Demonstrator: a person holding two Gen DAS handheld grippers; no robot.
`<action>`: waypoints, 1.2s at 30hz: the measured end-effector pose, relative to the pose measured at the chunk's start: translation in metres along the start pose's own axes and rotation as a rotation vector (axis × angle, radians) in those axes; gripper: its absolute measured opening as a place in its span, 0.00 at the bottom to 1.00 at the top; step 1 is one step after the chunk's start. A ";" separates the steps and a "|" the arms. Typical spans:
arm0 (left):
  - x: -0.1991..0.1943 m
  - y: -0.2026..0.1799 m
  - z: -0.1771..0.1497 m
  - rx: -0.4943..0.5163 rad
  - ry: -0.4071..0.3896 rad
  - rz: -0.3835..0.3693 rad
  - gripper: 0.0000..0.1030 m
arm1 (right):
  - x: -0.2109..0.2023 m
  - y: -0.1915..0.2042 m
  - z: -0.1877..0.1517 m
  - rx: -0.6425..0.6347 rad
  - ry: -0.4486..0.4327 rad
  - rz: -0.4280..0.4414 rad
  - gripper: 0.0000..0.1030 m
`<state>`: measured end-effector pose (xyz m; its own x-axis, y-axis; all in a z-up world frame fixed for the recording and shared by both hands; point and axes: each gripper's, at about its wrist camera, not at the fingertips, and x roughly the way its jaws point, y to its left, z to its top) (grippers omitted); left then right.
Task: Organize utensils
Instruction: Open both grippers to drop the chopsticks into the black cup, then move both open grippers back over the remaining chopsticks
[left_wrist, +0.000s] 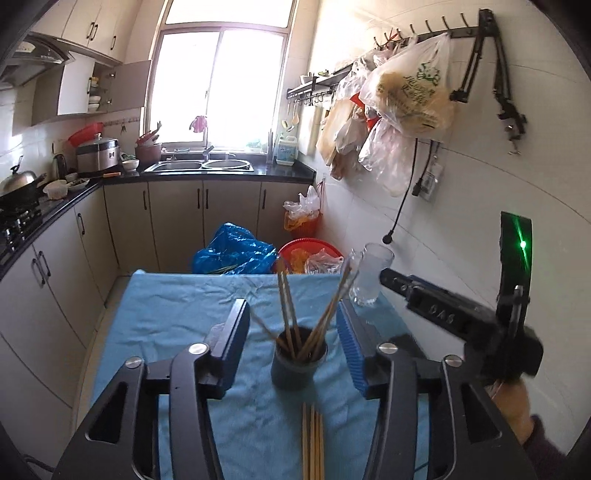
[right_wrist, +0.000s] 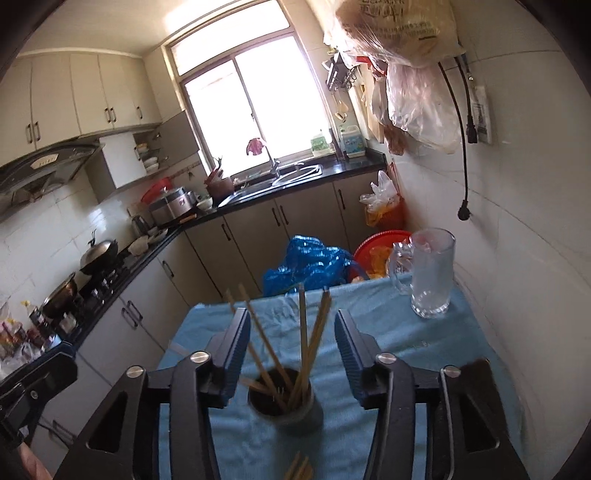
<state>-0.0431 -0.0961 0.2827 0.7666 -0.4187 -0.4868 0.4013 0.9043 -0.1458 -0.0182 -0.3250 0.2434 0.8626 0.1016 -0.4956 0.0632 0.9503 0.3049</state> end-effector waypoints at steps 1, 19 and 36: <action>-0.009 0.002 -0.009 0.002 0.001 0.003 0.53 | -0.009 0.000 -0.006 -0.011 0.015 -0.004 0.58; 0.086 0.014 -0.198 -0.004 0.500 -0.044 0.41 | -0.017 -0.049 -0.205 -0.014 0.456 -0.036 0.58; 0.165 -0.005 -0.201 0.034 0.559 -0.011 0.06 | -0.005 -0.046 -0.217 0.017 0.443 0.007 0.58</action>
<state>-0.0194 -0.1523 0.0304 0.3837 -0.3118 -0.8692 0.4310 0.8929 -0.1301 -0.1344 -0.3051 0.0558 0.5646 0.2284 -0.7931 0.0696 0.9444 0.3215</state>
